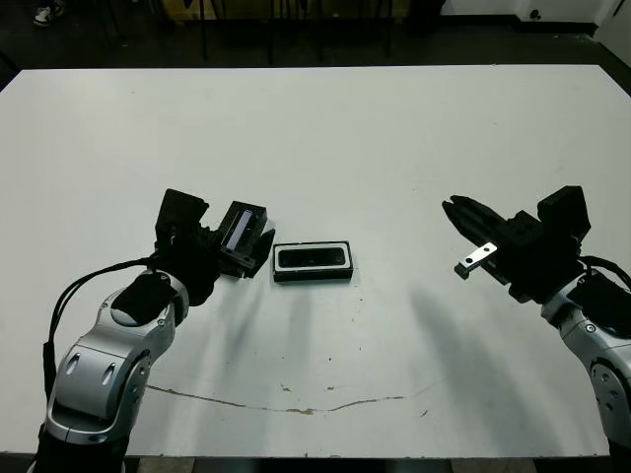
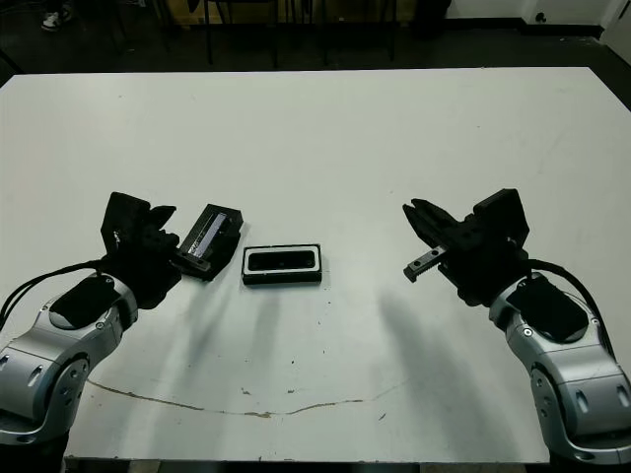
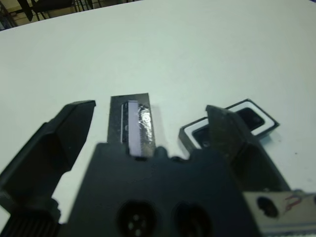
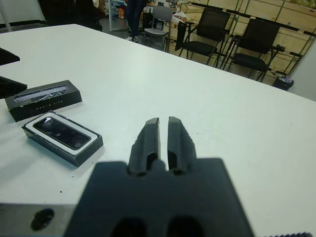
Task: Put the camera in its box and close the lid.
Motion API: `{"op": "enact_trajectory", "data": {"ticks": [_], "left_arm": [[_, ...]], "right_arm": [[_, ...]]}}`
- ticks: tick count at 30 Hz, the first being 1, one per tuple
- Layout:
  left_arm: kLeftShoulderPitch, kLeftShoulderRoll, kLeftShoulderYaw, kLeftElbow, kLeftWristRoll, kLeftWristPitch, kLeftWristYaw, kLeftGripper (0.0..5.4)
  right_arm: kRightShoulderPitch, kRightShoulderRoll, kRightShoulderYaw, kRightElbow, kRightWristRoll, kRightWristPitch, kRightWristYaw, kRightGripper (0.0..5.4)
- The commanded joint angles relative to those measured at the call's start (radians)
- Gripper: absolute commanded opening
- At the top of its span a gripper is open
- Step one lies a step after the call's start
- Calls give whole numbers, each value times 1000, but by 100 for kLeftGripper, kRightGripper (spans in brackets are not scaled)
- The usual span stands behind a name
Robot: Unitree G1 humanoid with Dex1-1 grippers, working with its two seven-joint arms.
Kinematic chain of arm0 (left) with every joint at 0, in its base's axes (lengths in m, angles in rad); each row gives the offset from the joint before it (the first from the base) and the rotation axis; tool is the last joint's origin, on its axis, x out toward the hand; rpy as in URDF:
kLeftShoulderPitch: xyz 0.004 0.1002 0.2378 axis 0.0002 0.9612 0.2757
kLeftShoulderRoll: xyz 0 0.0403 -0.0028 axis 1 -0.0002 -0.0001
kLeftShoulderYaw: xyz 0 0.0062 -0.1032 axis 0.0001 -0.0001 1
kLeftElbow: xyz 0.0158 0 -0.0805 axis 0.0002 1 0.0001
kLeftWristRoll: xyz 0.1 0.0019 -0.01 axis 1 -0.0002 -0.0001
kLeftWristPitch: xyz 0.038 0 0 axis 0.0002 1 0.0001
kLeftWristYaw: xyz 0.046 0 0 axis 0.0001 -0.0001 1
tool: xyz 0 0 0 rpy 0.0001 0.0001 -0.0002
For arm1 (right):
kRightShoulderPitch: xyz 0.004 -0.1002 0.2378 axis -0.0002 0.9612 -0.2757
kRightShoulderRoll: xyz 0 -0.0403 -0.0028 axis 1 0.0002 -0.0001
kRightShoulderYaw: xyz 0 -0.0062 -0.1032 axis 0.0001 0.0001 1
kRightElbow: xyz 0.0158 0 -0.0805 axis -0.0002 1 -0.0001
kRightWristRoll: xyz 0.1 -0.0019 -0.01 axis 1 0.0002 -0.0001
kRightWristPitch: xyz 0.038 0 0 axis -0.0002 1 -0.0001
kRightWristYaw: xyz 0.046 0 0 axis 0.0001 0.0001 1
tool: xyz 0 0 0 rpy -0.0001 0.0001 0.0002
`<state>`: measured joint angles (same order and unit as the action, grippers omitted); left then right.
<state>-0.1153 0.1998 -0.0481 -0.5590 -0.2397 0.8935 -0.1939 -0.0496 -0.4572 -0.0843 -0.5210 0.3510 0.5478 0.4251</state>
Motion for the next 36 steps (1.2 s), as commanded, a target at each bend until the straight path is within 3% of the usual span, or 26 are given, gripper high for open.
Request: {"op": "enact_trajectory", "data": {"ticks": [1, 9, 18, 36], "left_arm": [[13, -6, -3, 28, 7, 15, 18, 539], [4, -35, -3, 84, 38, -23, 66, 539], [-19, -18, -29, 161, 130, -80, 93, 539], [-67, 5, -21, 254, 131, -72, 35, 539]], "right_arm": [[16, -5, -1, 9, 0, 7, 4, 0], [16, -10, 0, 11, -3, 11, 5, 0], [18, -8, -1, 5, 4, 22, 1, 0], [22, -13, -3, 6, 0, 17, 9, 0]]}}
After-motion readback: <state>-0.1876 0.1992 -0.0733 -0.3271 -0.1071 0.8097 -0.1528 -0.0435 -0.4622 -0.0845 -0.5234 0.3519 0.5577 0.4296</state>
